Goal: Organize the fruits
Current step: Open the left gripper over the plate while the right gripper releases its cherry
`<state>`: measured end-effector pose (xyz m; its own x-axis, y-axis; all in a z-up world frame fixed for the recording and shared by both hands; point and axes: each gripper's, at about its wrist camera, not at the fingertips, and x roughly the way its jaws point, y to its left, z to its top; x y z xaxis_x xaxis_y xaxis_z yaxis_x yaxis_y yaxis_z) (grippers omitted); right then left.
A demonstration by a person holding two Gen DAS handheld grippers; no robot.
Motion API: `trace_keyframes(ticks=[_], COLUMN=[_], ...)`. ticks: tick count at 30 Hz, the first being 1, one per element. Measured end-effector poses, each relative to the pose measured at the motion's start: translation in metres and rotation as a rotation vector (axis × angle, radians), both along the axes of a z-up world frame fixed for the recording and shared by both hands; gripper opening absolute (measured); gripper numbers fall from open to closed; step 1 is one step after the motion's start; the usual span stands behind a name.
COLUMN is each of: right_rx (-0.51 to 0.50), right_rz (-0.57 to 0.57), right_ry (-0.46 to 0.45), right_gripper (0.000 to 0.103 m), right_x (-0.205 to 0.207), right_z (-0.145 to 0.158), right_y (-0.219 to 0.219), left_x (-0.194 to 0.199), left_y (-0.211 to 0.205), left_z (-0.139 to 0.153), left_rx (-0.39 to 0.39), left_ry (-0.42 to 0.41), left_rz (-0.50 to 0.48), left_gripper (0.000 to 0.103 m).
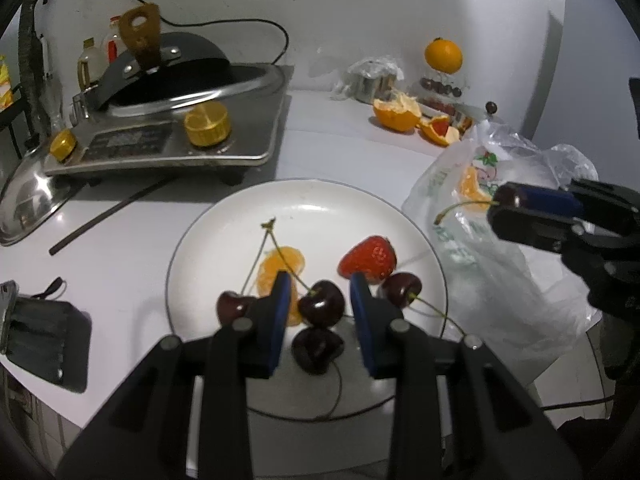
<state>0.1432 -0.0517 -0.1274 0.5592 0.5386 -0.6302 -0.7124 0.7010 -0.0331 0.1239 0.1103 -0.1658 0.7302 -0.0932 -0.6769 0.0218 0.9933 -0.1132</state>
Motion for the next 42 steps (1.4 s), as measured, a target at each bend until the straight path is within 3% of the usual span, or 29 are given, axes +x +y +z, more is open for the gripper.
trace_keyframes(ticks=[1,3,14,28,42], right_rx=[-0.001,-0.003,-0.019,-0.061,-0.073], right_rz=[0.005,0.013,0.075,0.125,0.098], right_ry=[-0.001,-0.001,0.005,0.066,0.119], right_gripper=[0.028,0.028,0.028,0.028,0.028], right_x=[-0.001,-0.004,-0.021,-0.031,-0.029], right_z=[0.000,0.000,-0.004,-0.031,-0.045], right_y=[0.003,0.007,0.041,0.078,0.083], left_x=[-0.003,-0.010,-0.042,-0.060,-0.069], left_y=[0.002,0.008,0.039,0.056,0.060], left_z=[0.002,0.004,0.012,0.001,-0.003], left_rx=[-0.004,-0.019,-0.028,-0.058,-0.064], left_ry=[-0.005,-0.019,-0.053,-0.041,-0.029], left_rz=[0.004,0.018,0.075,0.097,0.109], left_gripper=[0.054,0.062,0.062,0.062,0.062])
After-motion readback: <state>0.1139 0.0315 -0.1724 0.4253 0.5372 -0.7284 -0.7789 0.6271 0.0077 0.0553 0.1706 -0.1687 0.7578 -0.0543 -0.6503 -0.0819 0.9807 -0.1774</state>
